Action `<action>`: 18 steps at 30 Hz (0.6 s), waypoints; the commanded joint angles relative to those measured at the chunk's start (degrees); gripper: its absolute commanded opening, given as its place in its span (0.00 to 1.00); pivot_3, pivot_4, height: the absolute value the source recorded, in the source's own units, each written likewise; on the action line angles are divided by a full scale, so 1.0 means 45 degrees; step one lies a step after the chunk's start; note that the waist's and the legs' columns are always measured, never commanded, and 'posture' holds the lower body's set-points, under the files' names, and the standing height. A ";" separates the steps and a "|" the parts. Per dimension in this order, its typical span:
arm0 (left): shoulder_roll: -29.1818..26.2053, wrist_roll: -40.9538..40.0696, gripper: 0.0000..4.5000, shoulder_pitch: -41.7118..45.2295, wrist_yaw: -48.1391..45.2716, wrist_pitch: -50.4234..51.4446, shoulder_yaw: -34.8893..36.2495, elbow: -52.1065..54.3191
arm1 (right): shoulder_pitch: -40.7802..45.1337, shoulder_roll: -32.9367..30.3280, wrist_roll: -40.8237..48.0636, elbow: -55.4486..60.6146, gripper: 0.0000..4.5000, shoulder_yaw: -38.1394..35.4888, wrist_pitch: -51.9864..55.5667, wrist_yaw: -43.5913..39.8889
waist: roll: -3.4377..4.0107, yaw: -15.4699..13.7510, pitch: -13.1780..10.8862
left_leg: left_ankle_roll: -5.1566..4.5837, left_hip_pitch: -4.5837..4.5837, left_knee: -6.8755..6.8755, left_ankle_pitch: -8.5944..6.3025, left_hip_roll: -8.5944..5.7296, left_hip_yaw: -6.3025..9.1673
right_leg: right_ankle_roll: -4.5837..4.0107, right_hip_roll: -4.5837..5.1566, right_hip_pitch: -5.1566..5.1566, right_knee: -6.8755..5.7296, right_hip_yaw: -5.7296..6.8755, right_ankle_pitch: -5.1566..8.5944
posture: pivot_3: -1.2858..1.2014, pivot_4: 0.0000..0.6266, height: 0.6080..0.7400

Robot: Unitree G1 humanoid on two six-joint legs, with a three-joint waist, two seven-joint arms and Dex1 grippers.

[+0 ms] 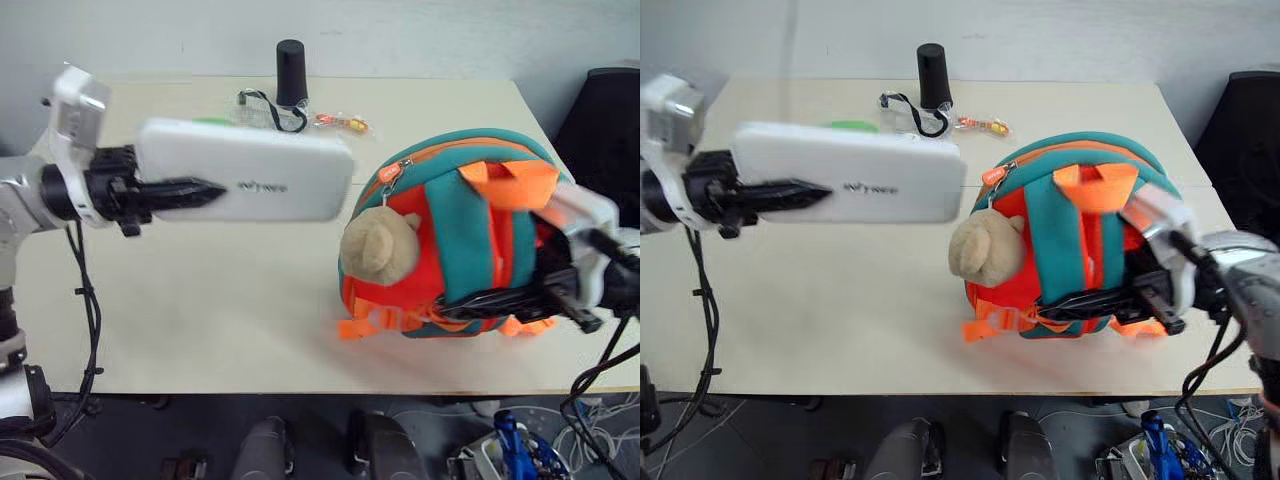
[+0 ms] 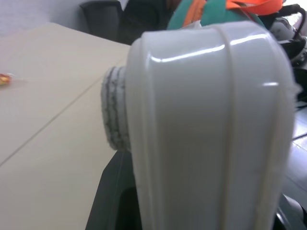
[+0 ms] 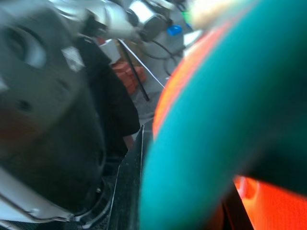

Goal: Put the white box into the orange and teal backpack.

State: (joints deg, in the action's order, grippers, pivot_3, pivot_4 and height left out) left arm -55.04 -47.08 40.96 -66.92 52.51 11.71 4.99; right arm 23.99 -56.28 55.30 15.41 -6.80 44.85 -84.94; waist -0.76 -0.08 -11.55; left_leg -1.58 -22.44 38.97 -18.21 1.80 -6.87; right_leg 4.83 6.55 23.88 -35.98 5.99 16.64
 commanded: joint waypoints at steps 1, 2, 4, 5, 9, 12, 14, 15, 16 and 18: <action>0.0018 0.0063 0.29 -0.0074 0.0042 -0.0498 0.0054 0.0761 | -0.0336 -0.0110 -0.0140 0.0495 0.00 -0.0444 -0.0461 -0.0166 | -0.0003 0.0002 -0.0002 | 0.0001 -0.0002 0.0003 0.0001 0.0006 0.0000 | 0.0000 -0.0006 0.0001 0.0001 0.0002 0.0000 | 0.52 0.24 1.00; 0.0127 0.0185 0.29 -0.0036 0.0183 -0.0606 -0.0010 0.0721 | -0.0512 -0.0185 -0.0065 0.0603 0.00 -0.0531 -0.0389 -0.0186 | -0.0003 0.0001 -0.0002 | 0.0002 0.0001 0.0004 0.0001 0.0007 0.0001 | 0.0000 -0.0010 -0.0001 0.0003 0.0002 0.0000 | 0.52 0.24 1.00; 0.0278 0.0273 0.29 0.0056 0.0339 -0.0711 -0.0086 0.0602 | -0.0973 -0.0379 0.0005 0.0875 0.00 -0.0735 -0.0365 -0.0323 | -0.0003 0.0002 -0.0002 | 0.0000 0.0007 0.0015 0.0002 0.0004 0.0000 | 0.0000 -0.0009 -0.0002 0.0013 0.0000 0.0000 | 0.52 0.24 1.00; 0.0308 0.0279 0.29 0.0072 0.0354 -0.0734 -0.0096 0.0579 | -0.1135 -0.0443 0.0002 0.0969 0.00 -0.0803 -0.0383 -0.0378 | -0.0003 0.0004 -0.0002 | -0.0003 0.0009 0.0017 0.0005 0.0002 -0.0001 | 0.0000 -0.0007 -0.0002 0.0015 -0.0002 0.0000 | 0.52 0.24 1.00; 0.0608 0.0110 0.29 0.0198 0.0361 -0.0668 -0.0207 0.0602 | -0.1920 -0.0728 0.0021 0.1213 0.00 -0.1137 -0.0378 -0.0563 | -0.0004 -0.0003 -0.0001 | -0.0006 0.0015 0.0019 0.0007 0.0000 0.0002 | 0.0000 -0.0003 -0.0009 0.0012 -0.0002 0.0000 | 0.52 0.24 1.00; 0.0945 -0.0182 0.29 0.0230 0.0202 -0.0432 -0.0508 0.0970 | -0.2123 -0.0584 -0.0247 0.1263 0.00 -0.1105 -0.0618 -0.0324 | -0.0004 -0.0023 -0.0001 | -0.0006 0.0015 0.0019 0.0007 0.0000 0.0004 | 0.0000 0.0000 -0.0011 0.0013 -0.0002 0.0000 | 0.52 0.24 1.00; 0.1184 -0.0296 0.29 0.0214 0.0067 -0.0335 -0.0788 0.1251 | -0.2120 -0.0387 -0.0457 0.1263 0.00 -0.0969 -0.0832 -0.0046 | -0.0004 -0.0058 -0.0001 | -0.0008 0.0017 0.0020 0.0008 -0.0004 0.0005 | 0.0000 0.0000 -0.0016 0.0015 -0.0001 0.0000 | 0.52 0.24 1.00; 0.1343 -0.0220 0.29 0.0207 0.0055 -0.0410 -0.0969 0.1364 | -0.2115 -0.0284 -0.0572 0.1261 0.00 -0.0889 -0.0957 0.0081 | -0.0005 -0.0077 -0.0001 | -0.0008 0.0018 0.0022 0.0008 -0.0004 0.0006 | 0.0000 0.0000 -0.0019 0.0015 0.0000 0.0000 | 0.52 0.24 1.00; 0.1514 -0.0112 0.29 0.0247 0.0115 -0.0463 -0.1179 0.1467 | -0.2099 -0.0202 -0.0614 0.1256 0.00 -0.0840 -0.1004 0.0184 | -0.0005 -0.0100 -0.0001 | -0.0008 0.0018 0.0023 0.0008 -0.0004 0.0008 | 0.0000 0.0001 -0.0021 0.0018 0.0000 0.0000 | 0.52 0.24 1.00; 0.1857 0.0152 0.29 0.0370 0.0241 -0.0645 -0.1568 0.1579 | -0.2103 -0.0155 -0.0631 0.1268 0.00 -0.0789 -0.1028 0.0232 | -0.0005 -0.0155 -0.0001 | -0.0008 0.0020 0.0023 0.0008 -0.0006 0.0008 | 0.0000 0.0000 -0.0022 0.0015 -0.0001 0.0000 | 0.52 0.24 1.00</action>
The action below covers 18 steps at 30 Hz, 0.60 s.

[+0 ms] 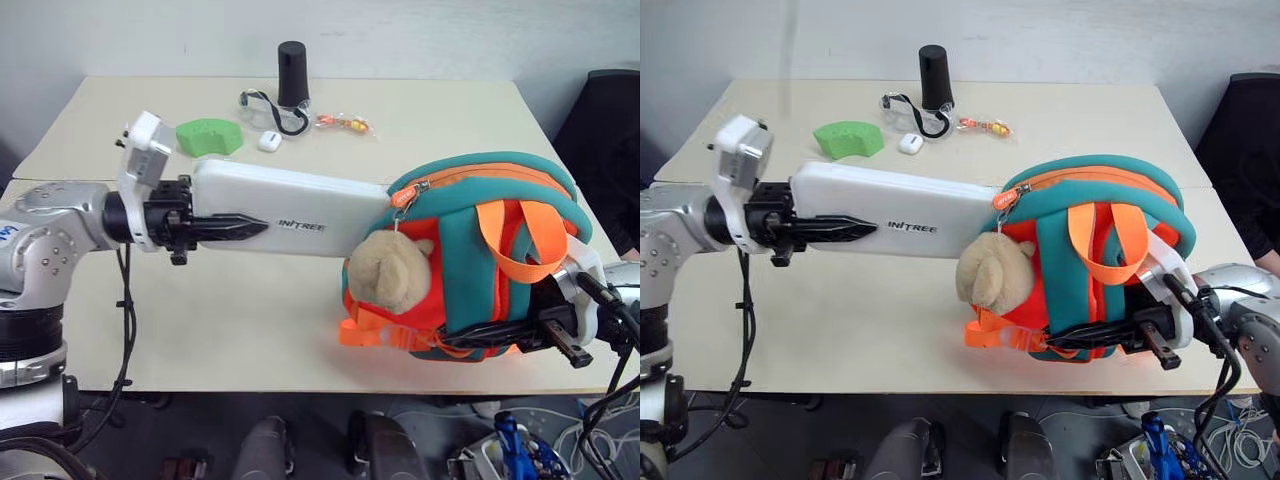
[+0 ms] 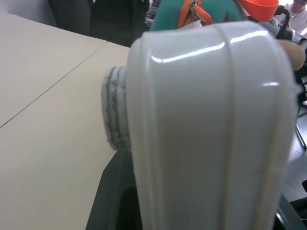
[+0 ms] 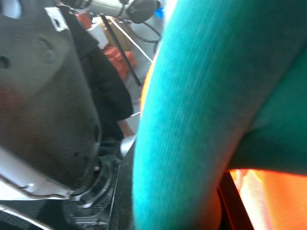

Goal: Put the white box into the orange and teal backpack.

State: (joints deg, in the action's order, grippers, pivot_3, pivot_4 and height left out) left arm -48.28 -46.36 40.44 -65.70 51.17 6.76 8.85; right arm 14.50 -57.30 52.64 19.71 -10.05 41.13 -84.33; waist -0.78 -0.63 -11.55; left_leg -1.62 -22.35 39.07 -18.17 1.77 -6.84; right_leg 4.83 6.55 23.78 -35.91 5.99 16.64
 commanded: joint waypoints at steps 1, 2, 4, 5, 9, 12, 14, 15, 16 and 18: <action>0.0600 0.0209 0.29 0.0587 0.0005 -0.0578 -0.0733 0.0729 | -0.0048 0.0037 -0.0074 0.0361 0.00 -0.0030 -0.0241 0.0040 | 0.0000 -0.0083 0.0000 | 0.0000 0.0000 0.0000 0.0001 0.0001 0.0000 | 0.0000 -0.0001 0.0000 0.0001 0.0001 0.0000 | 0.52 0.24 1.00; 0.0818 0.0456 0.29 0.0707 0.0045 -0.0793 -0.1005 0.0702 | -0.0101 0.0000 -0.0099 0.0399 0.00 -0.0006 -0.0270 -0.0008 | 0.0000 -0.0137 0.0000 | 0.0000 0.0000 0.0002 0.0001 0.0000 -0.0001 | 0.0000 -0.0004 0.0000 -0.0001 0.0002 0.0000 | 0.52 0.24 1.00; 0.1191 0.0952 0.29 0.0935 0.0081 -0.1268 -0.1461 0.0617 | -0.0201 -0.0081 -0.0188 0.0449 0.00 0.0025 -0.0363 -0.0111 | -0.0001 -0.0197 0.0000 | -0.0001 0.0001 0.0006 0.0002 -0.0003 -0.0001 | 0.0000 -0.0018 -0.0002 -0.0001 0.0004 0.0000 | 0.52 0.24 1.00; 0.1370 0.1147 0.29 0.1060 0.0080 -0.1469 -0.1635 0.0547 | -0.0252 -0.0108 -0.0267 0.0471 0.00 0.0058 -0.0445 -0.0154 | -0.0001 -0.0204 0.0000 | -0.0003 0.0002 0.0006 0.0003 -0.0008 -0.0001 | 0.0000 -0.0022 -0.0005 -0.0001 0.0006 0.0000 | 0.52 0.24 1.00; 0.1893 0.1733 0.29 0.1565 -0.0002 -0.1970 -0.2138 0.0337 | -0.0365 -0.0102 -0.0405 0.0562 0.00 0.0155 -0.0603 -0.0163 | -0.0001 -0.0198 0.0000 | -0.0016 0.0002 0.0007 0.0006 -0.0019 0.0000 | 0.0009 -0.0021 -0.0013 0.0006 0.0009 -0.0005 | 0.52 0.24 1.00; 0.1566 0.2480 0.29 0.1764 -0.0471 -0.2577 -0.2418 0.0140 | -0.0407 -0.0062 -0.0470 0.0601 0.00 0.0180 -0.0686 -0.0107 | -0.0001 -0.0188 0.0000 | -0.0019 0.0004 0.0011 0.0008 -0.0017 0.0002 | 0.0013 -0.0023 -0.0016 0.0005 0.0011 -0.0007 | 0.52 0.24 1.00; 0.1259 0.2554 0.29 0.1855 -0.0692 -0.2654 -0.2155 -0.0190 | -0.0443 -0.0064 -0.0503 0.0609 0.00 0.0171 -0.0721 -0.0111 | -0.0001 -0.0177 0.0000 | -0.0019 0.0007 0.0011 0.0008 -0.0016 0.0000 | 0.0012 -0.0023 -0.0016 0.0004 0.0010 -0.0007 | 0.52 0.24 1.00; 0.1065 0.2622 0.29 0.1868 -0.0822 -0.2720 -0.2051 -0.0351 | -0.0464 -0.0070 -0.0520 0.0607 0.00 0.0168 -0.0734 -0.0116 | -0.0001 -0.0175 0.0000 | -0.0018 0.0007 0.0011 0.0008 -0.0012 0.0001 | 0.0012 -0.0022 -0.0016 0.0005 0.0010 -0.0007 | 0.52 0.24 1.00; 0.0841 0.2730 0.29 0.1850 -0.0964 -0.2845 -0.1971 -0.0493 | -0.0502 -0.0078 -0.0547 0.0608 0.00 0.0158 -0.0765 -0.0130 | -0.0001 -0.0168 0.0000 | -0.0019 0.0007 0.0011 0.0008 -0.0011 0.0001 | 0.0012 -0.0022 -0.0016 0.0004 0.0011 -0.0007 | 0.52 0.24 1.00; 0.0256 0.2943 0.29 0.1788 -0.1253 -0.3136 -0.1776 -0.0829 | -0.0622 -0.0093 -0.0625 0.0607 0.00 0.0130 -0.0861 -0.0168 | -0.0002 -0.0127 0.0000 | -0.0017 0.0012 0.0011 0.0008 -0.0005 0.0000 | 0.0012 -0.0022 -0.0016 0.0003 0.0013 -0.0007 | 0.52 0.24 1.00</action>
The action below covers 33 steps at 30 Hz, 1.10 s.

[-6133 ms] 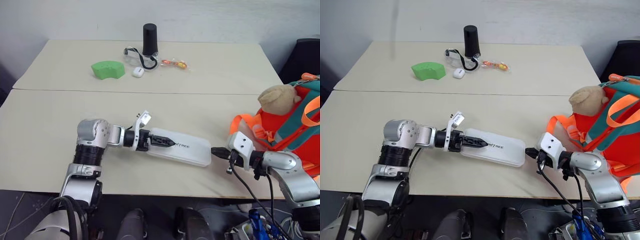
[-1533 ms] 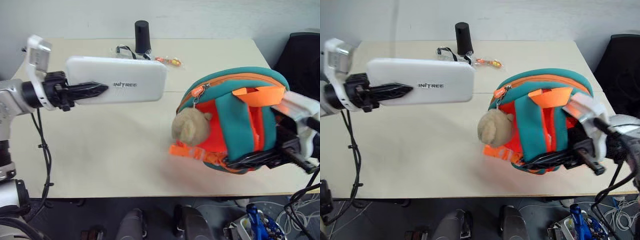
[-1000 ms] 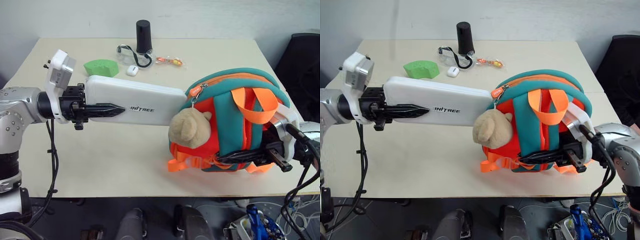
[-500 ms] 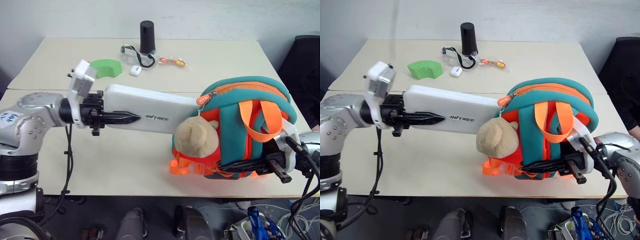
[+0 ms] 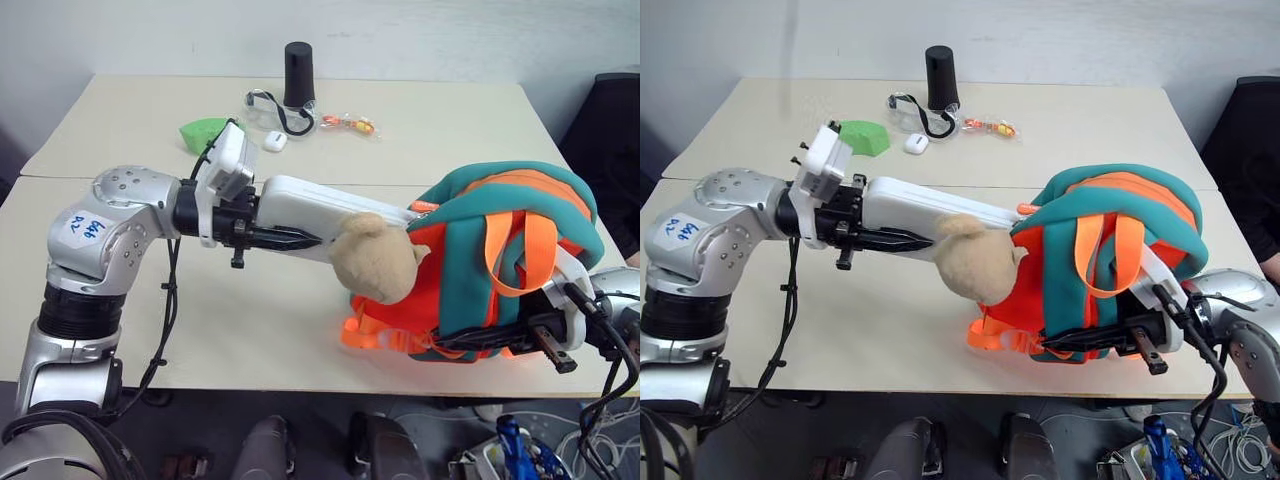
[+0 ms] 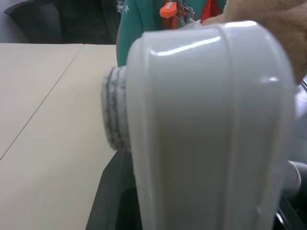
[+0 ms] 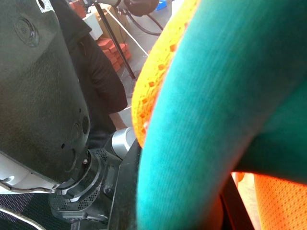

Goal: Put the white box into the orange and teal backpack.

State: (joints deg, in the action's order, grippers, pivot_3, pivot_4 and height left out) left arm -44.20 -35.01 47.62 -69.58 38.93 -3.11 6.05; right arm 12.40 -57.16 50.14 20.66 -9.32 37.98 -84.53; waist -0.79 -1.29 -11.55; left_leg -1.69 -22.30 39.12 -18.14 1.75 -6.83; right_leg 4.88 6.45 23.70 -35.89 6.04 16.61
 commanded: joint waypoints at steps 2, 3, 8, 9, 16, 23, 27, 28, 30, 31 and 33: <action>-0.1142 0.0445 0.29 0.0202 -0.0576 -0.0517 0.0647 -0.0509 | -0.0240 -0.0130 -0.0126 0.0384 0.00 -0.0040 -0.0250 -0.0126 | 0.0000 0.0039 0.0000 | 0.0003 0.0002 0.0000 -0.0001 0.0006 -0.0002 | -0.0001 0.0000 0.0001 0.0000 0.0003 0.0000 | 0.52 0.24 1.00; -0.1361 0.0350 0.29 0.0246 -0.0637 -0.0431 0.0794 -0.0612 | -0.0269 -0.0137 -0.0147 0.0371 0.00 -0.0058 -0.0279 -0.0144 | 0.0000 0.0045 0.0000 | 0.0003 0.0005 0.0000 -0.0001 0.0006 -0.0004 | -0.0001 0.0000 0.0001 -0.0002 0.0005 0.0001 | 0.52 0.24 1.00; -0.2271 -0.0428 0.29 0.0200 -0.1059 0.0304 0.1652 -0.0767 | -0.0369 -0.0184 -0.0199 0.0321 0.00 -0.0140 -0.0362 -0.0241 | 0.0000 0.0032 0.0000 | 0.0002 0.0004 -0.0001 -0.0001 0.0004 -0.0004 | -0.0001 -0.0001 0.0002 -0.0002 0.0011 0.0001 | 0.52 0.24 1.00; -0.2300 -0.0545 0.29 0.0166 -0.1036 0.0446 0.1748 -0.0709 | -0.0379 -0.0200 -0.0203 0.0310 0.00 -0.0149 -0.0380 -0.0266 | 0.0000 0.0024 0.0000 | 0.0002 0.0003 0.0000 -0.0001 0.0004 -0.0003 | -0.0001 -0.0001 0.0001 -0.0002 0.0011 0.0001 | 0.52 0.24 1.00; -0.1873 -0.0369 0.29 -0.0490 -0.0711 0.0326 0.1565 0.0062 | 0.0013 -0.0149 -0.0112 0.0336 0.00 0.0044 -0.0207 -0.0146 | 0.0000 0.0013 0.0000 | 0.0001 0.0001 0.0000 -0.0001 0.0002 -0.0001 | -0.0001 0.0002 0.0000 -0.0005 -0.0002 0.0001 | 0.52 0.24 1.00; -0.1732 -0.0560 0.29 -0.0270 -0.0943 0.0518 0.1371 0.0396 | 0.0553 -0.0118 -0.0251 0.0057 0.00 0.0265 -0.0111 -0.0192 | 0.0000 0.0023 0.0000 | 0.0002 0.0000 0.0000 -0.0002 0.0004 -0.0003 | -0.0001 -0.0001 0.0002 -0.0003 0.0000 0.0001 | 0.52 0.24 1.00; -0.1402 -0.0533 0.29 0.0199 -0.1017 0.0474 0.1039 0.0377 | 0.0413 -0.0072 -0.0416 0.0111 0.00 0.0339 -0.0265 -0.0191 | 0.0000 -0.0009 0.0000 | 0.0001 0.0000 0.0000 -0.0001 0.0001 -0.0003 | -0.0001 -0.0006 0.0001 -0.0005 -0.0001 0.0001 | 0.52 0.24 1.00; -0.1335 -0.0493 0.29 0.0362 -0.1056 0.0450 0.0971 0.0299 | 0.0374 -0.0044 -0.0475 0.0120 0.00 0.0370 -0.0315 -0.0196 | 0.0000 -0.0009 0.0000 | 0.0000 0.0000 0.0000 -0.0001 -0.0004 -0.0003 | -0.0001 -0.0009 0.0001 -0.0005 -0.0001 0.0001 | 0.52 0.24 1.00; -0.1232 -0.0351 0.29 0.0727 -0.1193 0.0303 0.0826 0.0122 | 0.0337 -0.0004 -0.0537 0.0120 0.00 0.0415 -0.0369 -0.0194 | -0.0001 -0.0007 0.0000 | 0.0000 -0.0001 0.0000 -0.0001 -0.0004 -0.0003 | -0.0001 -0.0012 0.0001 -0.0004 0.0000 0.0001 | 0.52 0.24 1.00; -0.1192 -0.0289 0.29 0.0944 -0.1270 0.0249 0.0741 0.0009 | 0.0325 0.0009 -0.0563 0.0116 0.00 0.0434 -0.0397 -0.0196 | 0.0000 -0.0009 0.0000 | 0.0000 -0.0002 0.0000 0.0000 -0.0003 -0.0004 | -0.0001 -0.0018 0.0002 -0.0005 0.0003 0.0001 | 0.52 0.24 1.00; -0.1122 -0.0208 0.29 0.1416 -0.1479 0.0183 0.0557 -0.0267 | 0.0324 0.0034 -0.0603 0.0094 0.00 0.0471 -0.0467 -0.0185 | 0.0000 -0.0009 -0.0001 | 0.0000 -0.0001 0.0000 0.0000 -0.0004 -0.0004 | -0.0001 -0.0025 0.0001 -0.0005 0.0006 0.0001 | 0.52 0.24 1.00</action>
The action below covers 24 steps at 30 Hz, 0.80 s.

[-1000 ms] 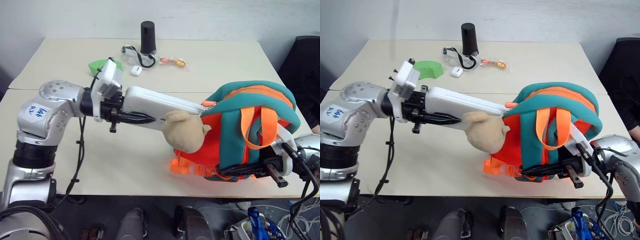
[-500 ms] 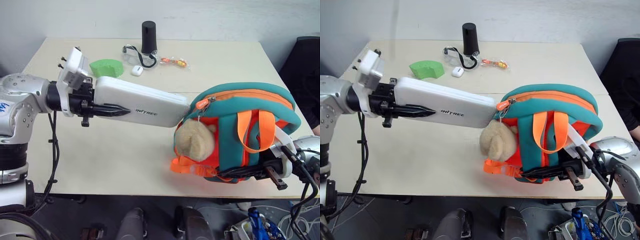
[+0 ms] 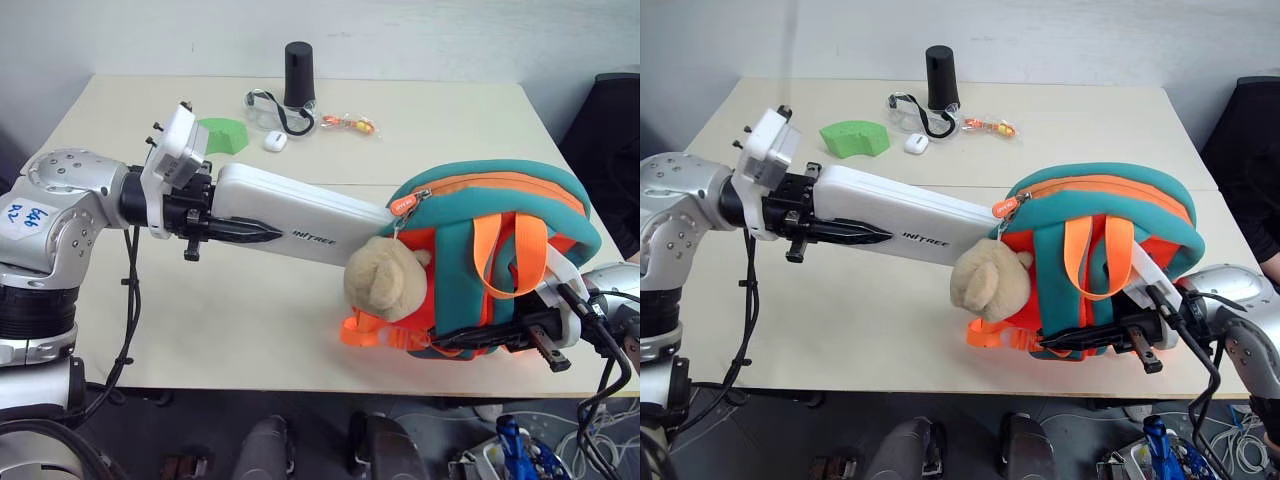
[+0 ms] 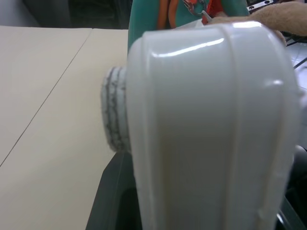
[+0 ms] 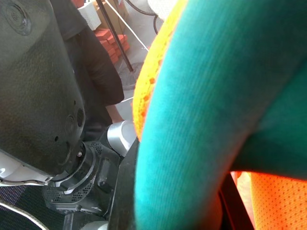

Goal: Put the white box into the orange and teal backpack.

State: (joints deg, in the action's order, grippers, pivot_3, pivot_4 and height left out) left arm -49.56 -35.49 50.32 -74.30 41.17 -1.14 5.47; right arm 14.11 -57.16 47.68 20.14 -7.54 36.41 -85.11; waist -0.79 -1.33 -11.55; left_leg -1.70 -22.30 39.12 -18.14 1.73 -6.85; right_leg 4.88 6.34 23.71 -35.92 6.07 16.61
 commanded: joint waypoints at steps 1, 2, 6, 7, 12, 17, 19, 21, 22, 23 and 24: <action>0.0112 -0.0062 0.29 0.1044 -0.0561 -0.0344 0.0035 -0.0301 | -0.0046 0.0062 -0.0076 0.0193 0.00 0.0109 -0.0158 -0.0030 | 0.0000 0.0000 0.0000 | 0.0000 -0.0001 0.0000 0.0000 0.0001 -0.0001 | 0.0000 -0.0003 0.0001 0.0000 0.0004 0.0000 | 0.52 0.24 1.00; 0.0154 -0.0014 0.29 0.1260 -0.0703 -0.0393 -0.0051 -0.0462 | -0.0039 0.0084 -0.0092 0.0178 0.00 0.0134 -0.0200 -0.0002 | 0.0000 0.0010 0.0000 | 0.0000 0.0001 0.0000 0.0000 0.0001 -0.0002 | 0.0000 -0.0006 0.0000 -0.0002 0.0008 0.0000 | 0.52 0.24 1.00; 0.0638 -0.0035 0.29 0.2055 -0.0900 -0.0385 -0.0205 -0.1099 | -0.0011 0.0186 -0.0203 0.0118 0.00 0.0189 -0.0344 0.0067 | 0.0000 0.0030 0.0000 | 0.0002 0.0006 0.0000 0.0002 0.0006 -0.0014 | 0.0000 -0.0022 0.0003 -0.0008 0.0020 0.0000 | 0.52 0.24 1.00; 0.0898 -0.0166 0.29 0.2218 -0.0768 -0.0219 -0.0161 -0.1212 | -0.0003 0.0216 -0.0221 0.0112 0.00 0.0195 -0.0370 0.0098 | 0.0000 0.0021 0.0000 | 0.0002 0.0005 0.0000 0.0002 0.0006 -0.0014 | 0.0000 -0.0022 0.0004 -0.0008 0.0021 0.0000 | 0.52 0.24 1.00; 0.1620 -0.0133 0.29 0.1496 -0.0379 0.0113 -0.0435 -0.0362 | 0.0035 0.0338 -0.0219 0.0123 0.00 0.0179 -0.0364 0.0274 | 0.0000 0.0039 0.0000 | -0.0001 -0.0002 0.0002 0.0003 0.0006 -0.0009 | 0.0002 -0.0020 0.0003 -0.0017 0.0015 -0.0001 | 0.52 0.24 1.00; 0.1852 0.0869 0.29 0.0014 0.0165 -0.0664 -0.1198 0.0704 | -0.0067 0.0347 -0.0196 0.0221 0.00 0.0097 -0.0358 0.0323 | 0.0000 0.0058 0.0000 | 0.0003 0.0007 0.0003 0.0005 0.0009 -0.0006 | 0.0002 -0.0018 -0.0001 -0.0016 0.0002 -0.0001 | 0.52 0.24 1.00; 0.1763 0.1650 0.29 -0.0453 0.0242 -0.1471 -0.1650 0.0848 | -0.0119 0.0346 -0.0183 0.0261 0.00 0.0074 -0.0357 0.0346 | 0.0000 0.0034 0.0000 | 0.0002 0.0005 0.0011 0.0006 0.0009 -0.0004 | 0.0001 -0.0015 -0.0001 -0.0012 -0.0010 -0.0001 | 0.52 0.24 1.00; 0.1927 0.1857 0.29 -0.0546 0.0441 -0.1761 -0.1746 0.0788 | -0.0145 0.0346 -0.0188 0.0274 0.00 0.0071 -0.0381 0.0354 | 0.0000 0.0011 0.0001 | 0.0002 0.0011 0.0011 0.0005 0.0006 -0.0003 | 0.0001 -0.0008 -0.0005 -0.0011 -0.0016 -0.0001 | 0.52 0.24 1.00; 0.2140 0.1780 0.29 -0.0497 0.0626 -0.1741 -0.1693 0.0759 | -0.0154 0.0349 -0.0195 0.0274 0.00 0.0077 -0.0396 0.0354 | 0.0000 0.0005 0.0001 | 0.0002 0.0011 0.0011 0.0005 0.0006 -0.0002 | 0.0001 -0.0007 -0.0006 -0.0010 -0.0016 -0.0001 | 0.52 0.24 1.00; 0.2494 0.1724 0.29 -0.0434 0.0951 -0.1792 -0.1617 0.0745 | -0.0180 0.0354 -0.0205 0.0281 0.00 0.0080 -0.0419 0.0350 | 0.0000 0.0000 0.0001 | 0.0002 0.0015 0.0012 0.0005 0.0004 -0.0002 | 0.0001 -0.0006 -0.0010 -0.0009 -0.0016 -0.0001 | 0.52 0.24 1.00; 0.2876 0.1655 0.29 -0.0327 0.1347 -0.1677 -0.1552 0.0708 | -0.0187 0.0361 -0.0215 0.0281 0.00 0.0093 -0.0437 0.0345 | 0.0000 -0.0004 0.0001 | 0.0000 0.0014 0.0011 0.0006 0.0002 -0.0002 | 0.0001 -0.0001 -0.0011 -0.0010 -0.0017 -0.0001 | 0.52 0.24 1.00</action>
State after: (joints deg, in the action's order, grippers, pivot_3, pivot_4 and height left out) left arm -38.28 -27.92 48.32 -70.61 33.90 -8.12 7.32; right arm 13.45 -55.68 46.41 20.10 -6.84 34.95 -83.53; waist -0.79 -1.35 -11.55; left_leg -1.70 -22.24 39.17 -18.11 1.74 -6.86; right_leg 4.88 6.34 23.66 -35.97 6.00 16.61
